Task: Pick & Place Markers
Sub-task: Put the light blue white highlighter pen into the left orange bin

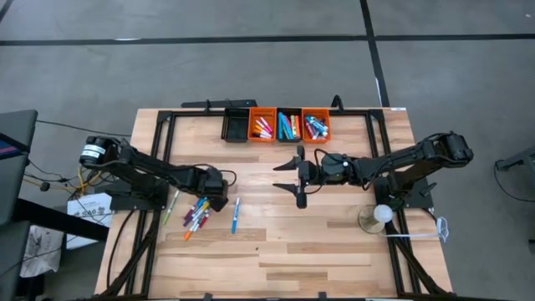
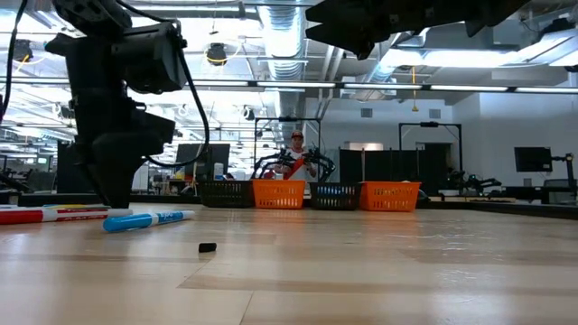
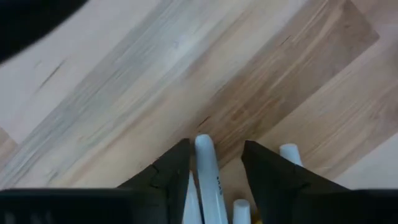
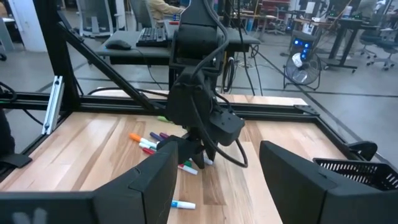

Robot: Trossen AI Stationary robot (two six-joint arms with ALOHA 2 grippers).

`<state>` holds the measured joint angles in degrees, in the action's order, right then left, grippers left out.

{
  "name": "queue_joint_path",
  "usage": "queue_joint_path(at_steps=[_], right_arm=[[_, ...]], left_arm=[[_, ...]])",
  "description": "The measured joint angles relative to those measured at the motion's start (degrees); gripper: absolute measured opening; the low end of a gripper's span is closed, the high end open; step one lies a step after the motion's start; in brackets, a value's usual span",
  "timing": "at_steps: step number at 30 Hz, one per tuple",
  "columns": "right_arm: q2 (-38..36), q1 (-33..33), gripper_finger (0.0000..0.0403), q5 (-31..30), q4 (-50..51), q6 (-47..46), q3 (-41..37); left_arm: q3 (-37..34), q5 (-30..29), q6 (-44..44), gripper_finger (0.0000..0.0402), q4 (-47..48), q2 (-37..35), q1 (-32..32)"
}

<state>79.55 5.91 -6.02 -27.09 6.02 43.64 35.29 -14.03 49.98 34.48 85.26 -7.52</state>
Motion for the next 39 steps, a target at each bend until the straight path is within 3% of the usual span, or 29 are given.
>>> queue_joint_path(at_steps=[13, 21, 28, 34, 39], right_arm=[[0.02, 0.0, 0.0219, -0.02, 0.0, -0.02, 0.0], [0.02, 0.0, 0.0219, -0.02, 0.0, -0.02, 0.0], [0.02, 0.0, 0.0219, -0.02, 0.0, -0.02, 0.0], [0.27, 0.07, 0.0219, 0.09, -0.05, 0.36, 0.0], [1.47, 0.07, 0.0219, 0.11, 1.06, 1.79, 0.14]], left_arm=[[-0.44, -1.2, -0.02, 0.0025, -0.18, -2.72, 0.28], [-0.52, -2.19, -0.02, 0.005, -1.08, -2.68, 0.3], [1.77, -7.41, -3.11, 0.0028, -2.4, -2.55, 0.3], [4.89, -14.44, -5.2, 0.0038, -2.65, -2.61, -1.49], [7.01, -23.77, -6.3, 0.0032, -3.02, -2.63, -4.27]])
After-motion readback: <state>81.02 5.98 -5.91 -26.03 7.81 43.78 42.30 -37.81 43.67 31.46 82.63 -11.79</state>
